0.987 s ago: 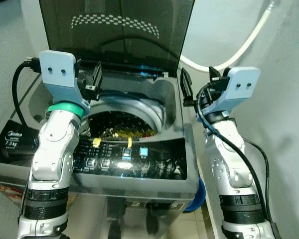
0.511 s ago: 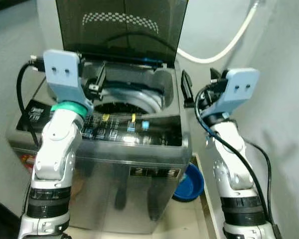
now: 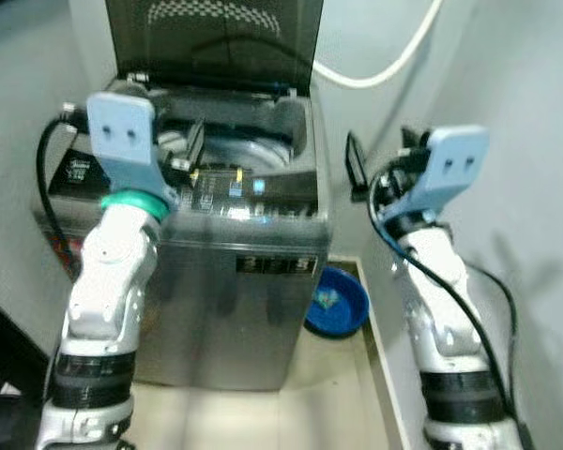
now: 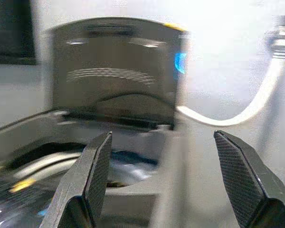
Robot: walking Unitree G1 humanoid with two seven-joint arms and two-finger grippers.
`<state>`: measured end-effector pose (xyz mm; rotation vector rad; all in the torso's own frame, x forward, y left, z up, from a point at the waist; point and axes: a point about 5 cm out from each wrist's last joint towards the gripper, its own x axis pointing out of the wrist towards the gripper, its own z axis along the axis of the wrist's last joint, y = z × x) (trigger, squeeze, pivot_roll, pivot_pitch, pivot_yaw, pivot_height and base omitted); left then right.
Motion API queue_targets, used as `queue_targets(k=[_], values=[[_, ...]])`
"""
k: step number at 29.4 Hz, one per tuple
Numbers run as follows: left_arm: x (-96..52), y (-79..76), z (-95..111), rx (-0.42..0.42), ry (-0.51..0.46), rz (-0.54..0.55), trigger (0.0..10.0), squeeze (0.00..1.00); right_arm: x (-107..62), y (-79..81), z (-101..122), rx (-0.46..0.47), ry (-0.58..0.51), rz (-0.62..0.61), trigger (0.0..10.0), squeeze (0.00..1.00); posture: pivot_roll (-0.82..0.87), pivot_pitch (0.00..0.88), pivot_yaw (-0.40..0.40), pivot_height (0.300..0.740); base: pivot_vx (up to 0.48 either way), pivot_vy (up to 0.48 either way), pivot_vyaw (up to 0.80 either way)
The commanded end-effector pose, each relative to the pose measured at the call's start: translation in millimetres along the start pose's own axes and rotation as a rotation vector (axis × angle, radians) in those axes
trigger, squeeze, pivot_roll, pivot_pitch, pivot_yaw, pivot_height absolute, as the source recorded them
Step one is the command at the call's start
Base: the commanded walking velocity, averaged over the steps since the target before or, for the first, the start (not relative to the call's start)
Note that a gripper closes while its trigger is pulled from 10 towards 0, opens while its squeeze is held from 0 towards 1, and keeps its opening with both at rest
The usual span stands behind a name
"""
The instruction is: Clothes washing
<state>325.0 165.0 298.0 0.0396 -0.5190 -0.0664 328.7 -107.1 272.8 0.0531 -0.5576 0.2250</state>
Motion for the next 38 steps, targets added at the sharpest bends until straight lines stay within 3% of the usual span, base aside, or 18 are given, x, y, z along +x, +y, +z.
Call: queue_targets(k=[1,2,4,20,29,33,38], values=[[-0.7,-1.7,-3,-0.006,0.011,-0.006,10.0,0.0,-1.2,-2.4,0,-0.005,0.011,-0.003,10.0,0.0,0.05,0.004,0.004,0.74,-0.292,0.0,0.0],[-0.6,-2.0,-3,-0.013,0.013,-0.004,10.0,0.0,-0.8,-0.3,-1,-0.052,0.008,0.025,10.0,0.0,0.05,0.002,0.001,0.74,0.0,0.0,0.0],[-0.6,-2.1,-3,-0.015,0.014,-0.004,10.0,0.0,-0.7,0.1,-1,-0.062,0.004,0.033,10.0,0.0,0.05,0.002,0.001,0.74,0.0,0.0,0.0],[-4.7,-8.8,-10,-0.017,0.043,-0.026,10.0,0.0,-7.4,9.2,-10,-0.074,0.044,0.154,10.0,0.0,0.06,0.005,-0.003,0.74,0.0,0.0,0.76],[-8.6,-10.6,-19,-0.003,0.08,-0.031,10.0,0.0,-11.1,5.6,-18,-0.077,0.074,0.168,10.0,0.0,0.06,0.006,-0.002,0.74,0.0,0.0,0.74],[-18.3,-7.4,-39,0.04,0.154,-0.028,10.0,0.0,-20.7,-8.0,-41,-0.086,0.157,0.119,10.0,0.0,0.06,0.005,0.001,0.74,0.0,0.0,0.74],[-39.6,2.1,-72,0.088,0.274,0.002,10.0,0.0,-47.4,-43.0,-82,-0.095,0.315,-0.064,10.0,0.0,0.06,0.0,0.007,0.74,0.0,0.0,0.72]])
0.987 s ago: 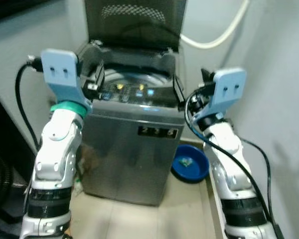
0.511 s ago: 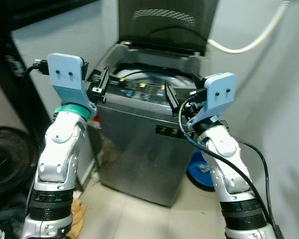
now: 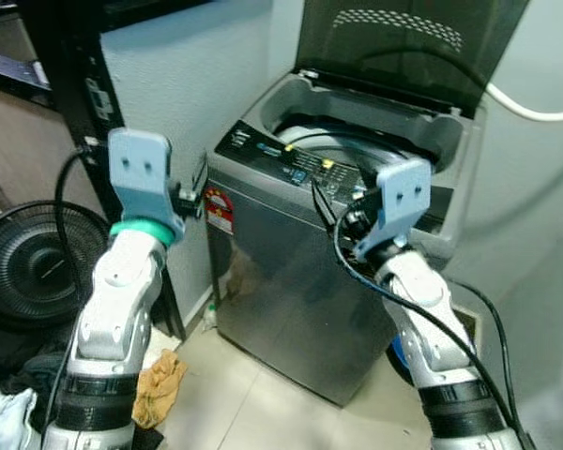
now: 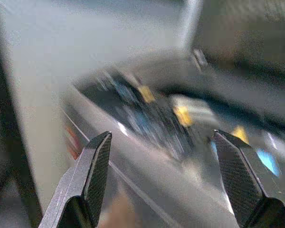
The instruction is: Clothes washing
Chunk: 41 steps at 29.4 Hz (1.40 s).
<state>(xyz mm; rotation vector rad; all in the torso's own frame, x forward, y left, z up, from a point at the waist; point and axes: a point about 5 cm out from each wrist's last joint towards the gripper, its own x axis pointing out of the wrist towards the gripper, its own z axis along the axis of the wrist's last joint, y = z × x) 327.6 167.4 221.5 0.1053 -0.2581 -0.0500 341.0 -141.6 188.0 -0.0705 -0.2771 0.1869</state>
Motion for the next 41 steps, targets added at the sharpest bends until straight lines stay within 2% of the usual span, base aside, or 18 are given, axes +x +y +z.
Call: queue_targets(k=[1,3,4,6,8,10,11,12,15,18,22,25,28,37,39,41], values=[[-2.5,3.6,-6,0.029,0.011,0.01,10.0,0.0,-3.2,-6.7,-9,0.01,0.026,-0.048,10.0,0.0,0.06,0.0,0.007,0.74,0.0,0.0,0.72],[-7.0,6.0,-21,0.029,0.063,0.023,10.0,0.0,-13.6,-24.9,-30,0.047,0.098,-0.165,10.0,0.0,0.06,0.0,0.008,0.74,0.0,0.0,0.72],[-7.0,6.0,-21,0.029,0.063,0.023,10.0,0.0,-13.6,-24.9,-30,0.047,0.098,-0.165,10.0,0.0,0.06,0.0,0.008,0.74,0.0,0.0,0.72],[-11.8,6.3,-35,0.031,0.109,0.022,10.0,0.0,-23.9,-36.1,-46,0.065,0.158,-0.236,10.0,0.0,0.06,0.0,0.013,0.74,0.0,0.0,0.71],[-18.3,8.5,-52,0.051,0.167,0.028,10.0,0.0,-35.3,-40.0,-63,0.063,0.219,-0.248,10.0,0.0,0.05,0.0,0.016,0.74,0.0,0.0,0.71],[-21.6,9.4,-59,0.05,0.192,0.03,10.0,0.0,-41.5,-40.4,-71,0.051,0.252,-0.243,10.0,0.0,0.05,0.0,0.018,0.74,0.0,0.0,0.71],[-29.5,11.0,-73,0.063,0.239,0.032,10.0,0.0,-58.7,-38.4,-93,0.034,0.327,-0.22,10.0,0.0,0.05,0.0,0.022,0.74,0.0,0.0,0.69],[-29.5,11.0,-73,0.063,0.239,0.032,10.0,0.0,-58.7,-38.4,-93,0.034,0.327,-0.22,10.0,0.0,0.05,0.0,0.022,0.74,0.0,0.0,0.69],[-35.9,12.4,-83,0.079,0.272,0.032,10.0,0.0,-77.0,-35.2,-111,0.03,0.386,-0.203,10.0,0.0,0.05,0.0,0.026,0.74,0.0,0.0,0.69],[-38.3,12.7,-89,0.081,0.287,0.033,10.0,0.0,-83.1,-32.0,-118,0.045,0.406,-0.195,10.0,0.0,0.05,0.002,0.029,0.74,0.0,0.0,0.69],[-40.9,12.5,-94,0.088,0.302,0.034,10.0,0.0,-84.8,-25.6,-123,0.043,0.418,-0.154,10.0,0.0,0.05,0.005,0.03,0.74,0.0,0.0,0.69],[-43.9,13.6,-99,0.092,0.312,0.044,10.0,0.0,-83.9,-10.4,-123,-0.021,0.4,-0.014,10.0,0.0,0.05,0.007,0.029,0.74,0.0,0.0,0.69],[-43.6,14.4,-97,0.089,0.302,0.053,10.0,0.0,-80.6,-3.6,-121,-0.057,0.372,0.034,10.0,0.0,0.06,0.011,0.02,0.74,0.0,0.0,0.69],[-39.2,17.3,-92,0.085,0.277,0.073,10.0,0.0,-64.2,-6.4,-109,-0.054,0.307,-0.006,10.0,0.0,0.07,0.01,0.012,0.74,0.0,0.0,0.69],[-39.7,18.7,-94,0.069,0.284,0.087,10.0,0.0,-56.9,-14.9,-101,-0.024,0.265,-0.067,10.0,0.0,0.06,0.01,0.012,0.74,0.0,0.0,0.69],[-40.2,18.9,-95,0.065,0.288,0.089,10.0,0.0,-55.9,-16.7,-100,-0.016,0.258,-0.08,10.0,0.0,0.06,0.01,0.012,0.74,0.0,0.0,0.69]])
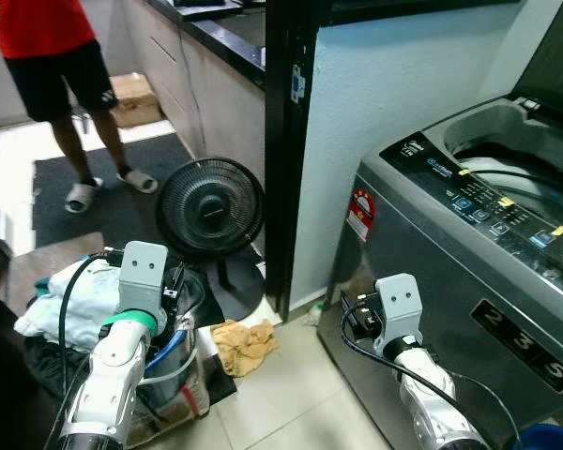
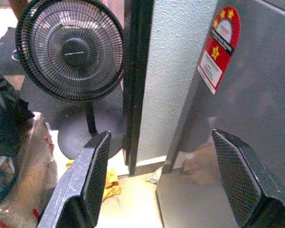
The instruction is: Clothes washing
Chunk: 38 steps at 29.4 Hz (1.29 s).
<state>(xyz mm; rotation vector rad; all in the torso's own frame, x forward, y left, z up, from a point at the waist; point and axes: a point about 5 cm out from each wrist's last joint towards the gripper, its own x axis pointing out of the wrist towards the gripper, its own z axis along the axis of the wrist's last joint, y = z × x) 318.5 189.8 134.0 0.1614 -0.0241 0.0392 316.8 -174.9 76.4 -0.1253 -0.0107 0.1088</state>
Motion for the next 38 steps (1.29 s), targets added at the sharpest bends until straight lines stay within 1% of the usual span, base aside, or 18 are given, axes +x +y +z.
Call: queue_targets(k=[1,6,10,13,14,15,17,18,19,20,21,22,23,25,29,32,38], values=[[-5.2,6.3,-15,-0.003,0.056,0.02,10.0,0.0,2.4,-0.6,4,0.035,-0.017,-0.023,10.0,0.0,0.06,0.01,0.012,0.74,0.0,0.0,0.69],[-6.1,6.0,-17,-0.013,0.065,0.022,10.0,0.0,2.7,-2.2,4,0.041,-0.021,-0.03,10.0,0.0,0.06,0.01,0.012,0.74,0.0,0.0,0.69],[-6.0,2.8,-21,-0.058,0.084,0.007,10.0,0.0,-0.2,-2.1,0,0.044,-0.014,-0.029,10.0,0.0,0.05,0.011,0.016,0.74,0.0,0.0,0.69],[-6.0,1.9,-22,-0.064,0.095,0.006,10.0,0.0,-1.1,-1.7,0,0.046,-0.013,-0.029,10.0,0.0,0.04,0.011,0.017,0.74,0.0,0.0,0.69],[-6.4,1.7,-25,-0.077,0.104,0.011,10.0,0.0,-2.0,-4.5,-1,0.069,-0.011,-0.054,10.0,0.0,0.04,0.011,0.017,0.74,0.0,0.0,0.69],[-6.4,1.7,-25,-0.077,0.104,0.011,10.0,0.0,-2.0,-4.5,-1,0.069,-0.011,-0.054,10.0,0.0,0.04,0.011,0.017,0.74,0.0,0.0,0.69],[-6.1,3.3,-29,-0.091,0.112,0.028,10.0,0.0,-3.4,-16.7,-2,0.123,-0.004,-0.141,10.0,0.0,0.03,0.013,0.02,0.74,0.0,0.0,0.68],[-6.1,3.3,-29,-0.091,0.112,0.028,10.0,0.0,-3.4,-16.7,-2,0.123,-0.004,-0.141,10.0,0.0,0.03,0.013,0.02,0.74,0.0,0.0,0.69],[-5.7,4.5,-30,-0.094,0.111,0.034,10.0,0.0,-5.0,-27.4,-2,0.16,-0.001,-0.204,10.0,0.0,0.03,0.013,0.02,0.74,0.0,0.0,0.68],[-5.7,4.5,-30,-0.094,0.111,0.034,10.0,0.0,-5.0,-27.4,-2,0.16,-0.001,-0.204,10.0,0.0,0.03,0.013,0.02,0.74,0.0,0.0,0.68],[-4.8,6.0,-31,-0.095,0.11,0.039,10.0,0.0,-7.6,-39.0,-2,0.185,-0.004,-0.259,10.0,0.0,0.03,0.013,0.019,0.74,0.0,0.0,0.68],[-3.6,7.2,-32,-0.096,0.11,0.042,10.0,0.0,-10.9,-47.7,0,0.178,-0.014,-0.282,10.0,0.0,0.02,0.013,0.02,0.74,0.0,0.0,0.68],[-3.6,7.2,-32,-0.096,0.11,0.042,10.0,0.0,-10.9,-47.7,0,0.178,-0.014,-0.282,10.0,0.0,0.02,0.013,0.02,0.74,0.0,0.0,0.68],[-0.9,8.2,-34,-0.095,0.112,0.042,10.0,0.0,-16.0,-55.7,2,0.156,-0.027,-0.291,10.0,0.0,0.0,0.015,0.029,0.74,0.0,0.0,0.67],[1.3,7.5,-34,-0.095,0.114,0.038,10.0,0.0,-17.2,-56.7,1,0.141,-0.026,-0.288,10.0,0.0,-0.01,0.016,0.033,0.74,0.0,0.0,0.66],[5.2,4.0,-32,-0.087,0.108,0.019,10.0,0.0,-14.9,-54.2,2,0.144,-0.03,-0.289,10.0,0.0,-0.02,0.012,0.046,0.74,0.0,0.0,0.66],[8.9,2.4,-30,-0.079,0.099,0.007,10.0,0.0,-12.5,-49.9,4,0.148,-0.035,-0.284,10.0,0.0,-0.03,0.007,0.057,0.74,0.0,0.0,0.66]])
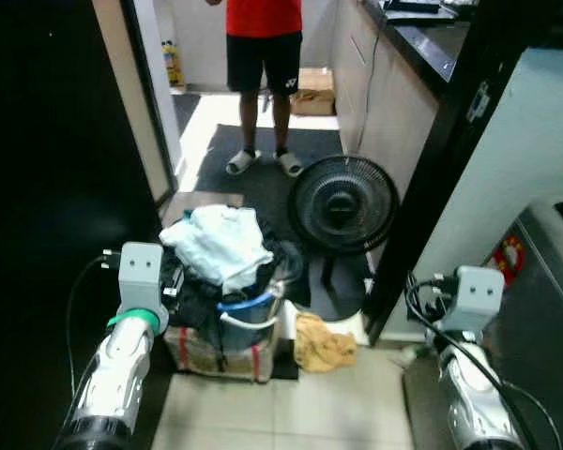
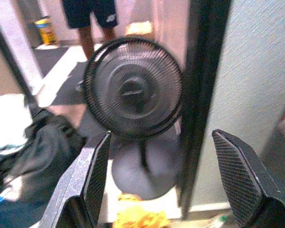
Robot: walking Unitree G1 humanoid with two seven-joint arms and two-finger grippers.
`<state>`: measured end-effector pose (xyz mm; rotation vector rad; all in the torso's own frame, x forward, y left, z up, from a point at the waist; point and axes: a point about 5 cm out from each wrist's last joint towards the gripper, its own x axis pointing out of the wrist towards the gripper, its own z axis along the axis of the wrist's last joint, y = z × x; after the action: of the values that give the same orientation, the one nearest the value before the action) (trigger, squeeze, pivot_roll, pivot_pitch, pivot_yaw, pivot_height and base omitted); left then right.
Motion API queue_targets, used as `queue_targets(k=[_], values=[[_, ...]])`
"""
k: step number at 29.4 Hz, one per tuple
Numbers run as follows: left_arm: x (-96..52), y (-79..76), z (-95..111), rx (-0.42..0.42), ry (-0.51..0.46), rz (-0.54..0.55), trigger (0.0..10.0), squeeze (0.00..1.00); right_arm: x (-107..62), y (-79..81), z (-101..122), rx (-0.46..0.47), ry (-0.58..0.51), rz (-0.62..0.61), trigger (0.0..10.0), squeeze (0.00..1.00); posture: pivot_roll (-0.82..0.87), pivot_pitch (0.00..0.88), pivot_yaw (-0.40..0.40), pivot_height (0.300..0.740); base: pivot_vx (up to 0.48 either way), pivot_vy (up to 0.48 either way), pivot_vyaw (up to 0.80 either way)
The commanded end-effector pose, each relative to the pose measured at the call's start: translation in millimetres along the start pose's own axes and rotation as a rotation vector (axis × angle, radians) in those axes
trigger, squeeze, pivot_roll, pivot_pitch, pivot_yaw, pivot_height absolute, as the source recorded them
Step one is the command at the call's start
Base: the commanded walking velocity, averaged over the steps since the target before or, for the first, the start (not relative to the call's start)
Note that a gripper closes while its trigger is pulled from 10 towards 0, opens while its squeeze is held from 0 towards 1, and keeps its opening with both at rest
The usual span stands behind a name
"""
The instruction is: Clothes washing
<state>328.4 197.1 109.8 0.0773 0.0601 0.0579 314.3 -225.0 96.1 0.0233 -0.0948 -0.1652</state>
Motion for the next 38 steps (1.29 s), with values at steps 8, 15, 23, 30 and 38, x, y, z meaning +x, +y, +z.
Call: queue_targets(k=[8,15,23,30,38], values=[[5.2,-4.7,2,0.053,-0.032,-0.009,10.0,0.0,-4.0,12.6,-7,-0.025,0.034,0.045,10.0,0.0,-0.03,0.0,0.057,0.74,0.12,0.0,0.33],[5.5,-7.3,1,0.056,-0.034,-0.005,10.0,0.0,-2.3,24.0,-9,-0.028,0.039,0.077,10.0,0.0,-0.03,0.001,0.054,0.74,0.48,0.0,0.0],[-0.5,-14.9,-7,0.07,-0.019,-0.033,10.0,0.0,-4.9,31.4,-13,-0.048,0.051,0.098,10.0,0.0,-0.02,0.015,0.052,0.74,0.48,0.0,0.0],[-2.1,-19.2,-12,0.072,-0.016,-0.041,10.0,0.0,-5.1,33.6,-12,-0.061,0.045,0.106,10.0,0.0,-0.02,0.019,0.051,0.74,0.48,0.0,0.0],[-0.2,-17.8,-10,0.072,-0.019,-0.034,10.0,0.0,-4.0,31.9,-12,-0.069,0.044,0.097,10.0,0.0,-0.02,0.019,0.051,0.74,0.411,0.0,0.28]])
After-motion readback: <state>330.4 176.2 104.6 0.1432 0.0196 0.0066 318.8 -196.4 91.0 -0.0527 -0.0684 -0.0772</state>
